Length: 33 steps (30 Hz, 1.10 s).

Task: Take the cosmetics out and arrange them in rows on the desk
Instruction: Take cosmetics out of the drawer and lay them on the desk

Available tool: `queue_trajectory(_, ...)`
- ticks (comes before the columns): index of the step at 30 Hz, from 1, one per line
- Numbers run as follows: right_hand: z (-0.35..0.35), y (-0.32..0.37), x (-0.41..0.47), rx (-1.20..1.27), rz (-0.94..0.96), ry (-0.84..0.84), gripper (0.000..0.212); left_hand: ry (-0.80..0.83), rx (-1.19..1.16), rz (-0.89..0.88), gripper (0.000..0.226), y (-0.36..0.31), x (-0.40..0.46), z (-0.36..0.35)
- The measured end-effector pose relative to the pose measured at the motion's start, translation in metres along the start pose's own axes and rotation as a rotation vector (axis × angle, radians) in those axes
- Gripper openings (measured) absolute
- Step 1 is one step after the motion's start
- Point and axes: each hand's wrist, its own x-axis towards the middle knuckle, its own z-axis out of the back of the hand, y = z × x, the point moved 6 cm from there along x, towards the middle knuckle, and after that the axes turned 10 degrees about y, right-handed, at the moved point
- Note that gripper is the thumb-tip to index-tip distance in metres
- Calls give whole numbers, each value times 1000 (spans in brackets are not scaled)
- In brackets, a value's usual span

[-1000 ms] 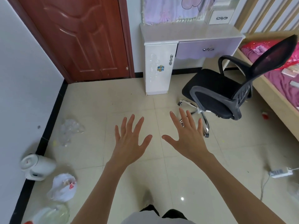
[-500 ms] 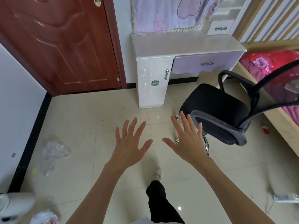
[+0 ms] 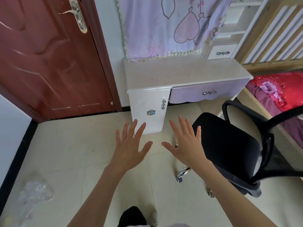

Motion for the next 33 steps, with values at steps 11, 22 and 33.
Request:
queue_trajectory(11,27,-51,156,20,-106,-27,80,54,-19,-105,87,6,179,10)
queue_trajectory(22,82,-109,309,96,-266,-80,79,79,40,-299,91,-7,387,56)
queue_trajectory(33,72,-238,373,191,-439,26,77,274,145,-454,99,-100,525,-5)
